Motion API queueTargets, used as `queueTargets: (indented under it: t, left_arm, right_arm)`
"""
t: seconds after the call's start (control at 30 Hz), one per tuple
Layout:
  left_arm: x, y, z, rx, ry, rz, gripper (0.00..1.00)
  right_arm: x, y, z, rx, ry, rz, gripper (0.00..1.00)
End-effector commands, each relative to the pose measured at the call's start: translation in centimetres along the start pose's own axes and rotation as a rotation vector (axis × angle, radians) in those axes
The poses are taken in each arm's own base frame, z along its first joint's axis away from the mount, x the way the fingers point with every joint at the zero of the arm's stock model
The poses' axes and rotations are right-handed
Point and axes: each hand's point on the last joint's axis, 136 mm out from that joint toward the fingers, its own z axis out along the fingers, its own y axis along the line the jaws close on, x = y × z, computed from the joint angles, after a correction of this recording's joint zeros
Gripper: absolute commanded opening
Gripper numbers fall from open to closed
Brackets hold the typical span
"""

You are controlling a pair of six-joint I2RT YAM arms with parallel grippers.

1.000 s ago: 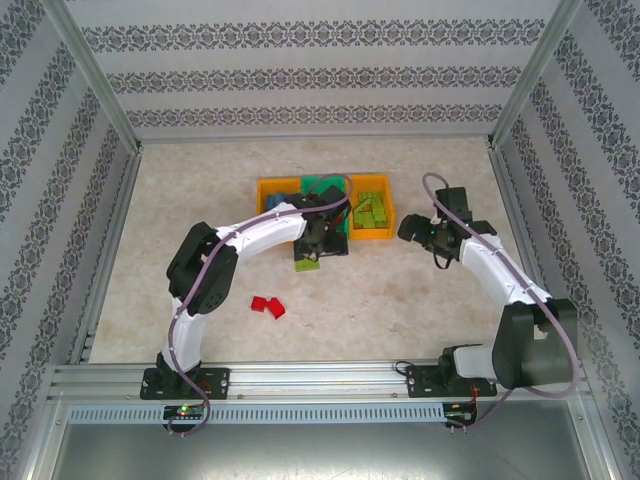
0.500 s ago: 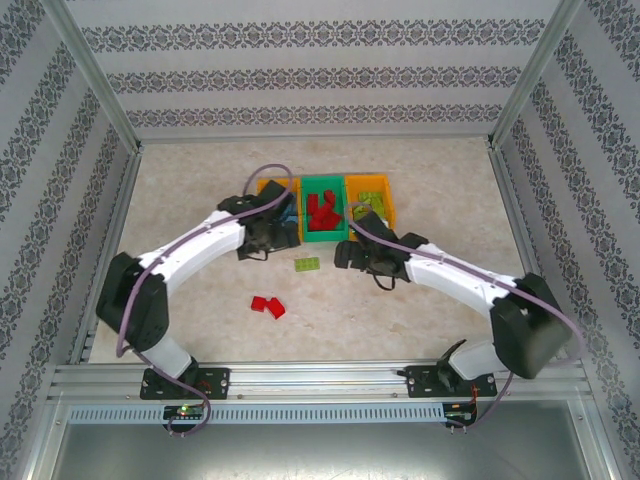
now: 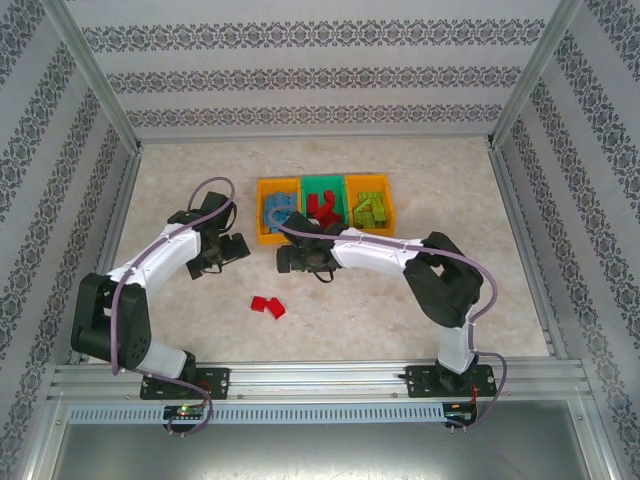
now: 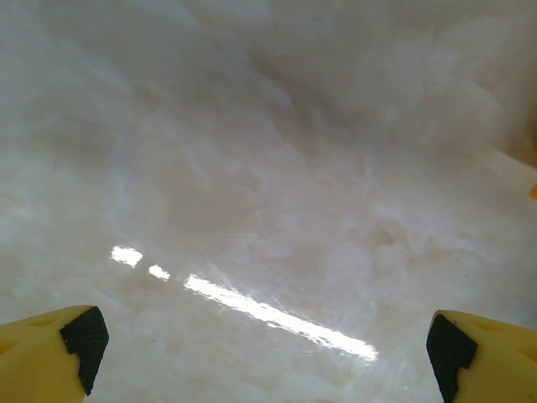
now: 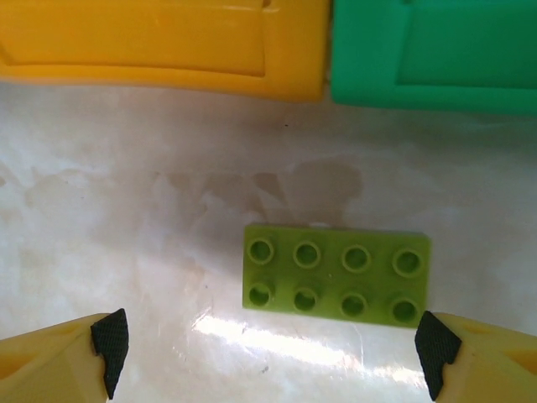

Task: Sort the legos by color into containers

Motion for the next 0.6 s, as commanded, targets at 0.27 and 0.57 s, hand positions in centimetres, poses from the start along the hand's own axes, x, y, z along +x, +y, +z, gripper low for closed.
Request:
queueTargets:
  t: [0.27, 0.57]
  left_arm:
    - [-0.4, 1.5, -0.1, 0.051, -0.012, -0.022, 0.99]
    - [-0.4, 1.9, -0.2, 0.051, -0.022, -0.022, 0.99]
  right_arm:
    - [0.8, -1.5, 2.5, 0.119, 0.092, -0.067, 0.86]
    - [0.8, -1.8, 0.8, 0.128, 0.072, -0.069, 0.83]
